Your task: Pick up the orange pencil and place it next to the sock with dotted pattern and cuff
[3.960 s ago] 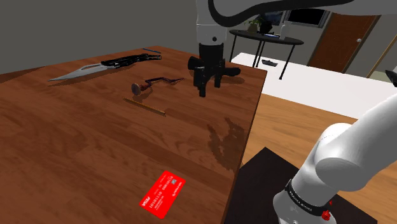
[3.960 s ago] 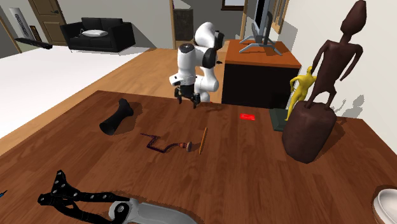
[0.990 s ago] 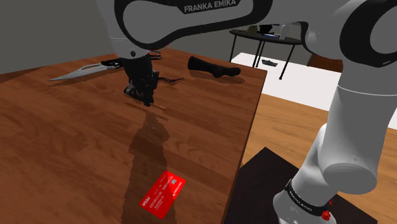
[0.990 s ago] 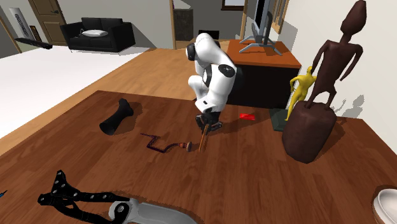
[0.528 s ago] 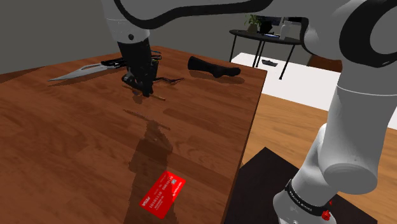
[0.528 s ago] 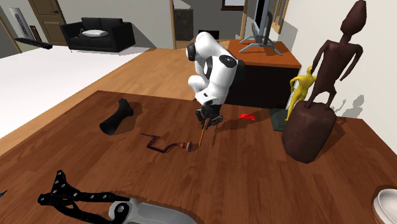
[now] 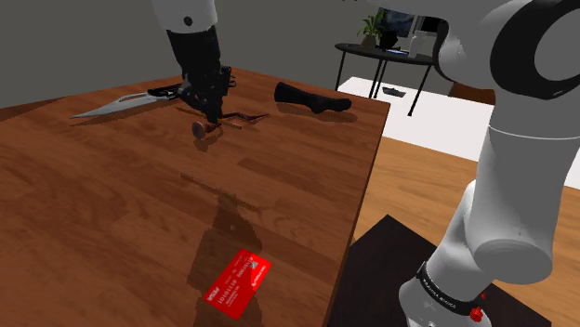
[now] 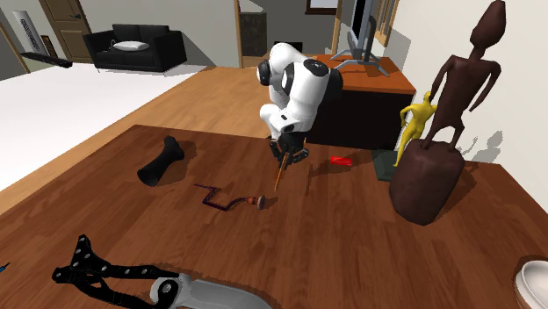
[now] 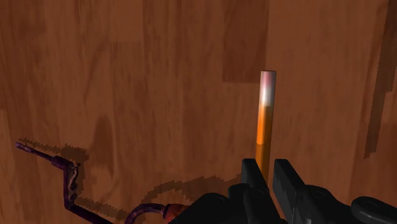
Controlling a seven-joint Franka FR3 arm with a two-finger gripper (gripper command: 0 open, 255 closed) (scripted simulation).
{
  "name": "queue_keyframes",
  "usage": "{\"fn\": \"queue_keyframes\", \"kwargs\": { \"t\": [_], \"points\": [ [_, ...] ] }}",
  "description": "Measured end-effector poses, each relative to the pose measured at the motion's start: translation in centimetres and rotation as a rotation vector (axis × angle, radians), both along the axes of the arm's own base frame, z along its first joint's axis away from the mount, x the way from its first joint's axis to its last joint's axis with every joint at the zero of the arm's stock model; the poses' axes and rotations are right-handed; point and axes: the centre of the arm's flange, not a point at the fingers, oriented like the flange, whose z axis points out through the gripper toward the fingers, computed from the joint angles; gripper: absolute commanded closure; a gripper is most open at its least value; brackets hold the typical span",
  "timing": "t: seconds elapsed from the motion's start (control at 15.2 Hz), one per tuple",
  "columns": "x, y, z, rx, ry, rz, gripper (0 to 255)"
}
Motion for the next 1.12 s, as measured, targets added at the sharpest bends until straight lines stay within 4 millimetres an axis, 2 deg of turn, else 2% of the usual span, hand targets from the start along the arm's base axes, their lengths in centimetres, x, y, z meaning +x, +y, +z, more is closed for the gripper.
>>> {"fn": "queue_keyframes", "kwargs": {
  "t": [0.66, 0.86, 1.12],
  "points": [
    [0.1, -0.1, 5.2, 0.000, 0.000, 0.000, 255],
    [-0.1, -2.7, 6.0, 0.000, 0.000, 0.000, 255],
    [0.1, -7.9, 5.8, -0.001, 0.000, -0.001, 255]
  ]
}}
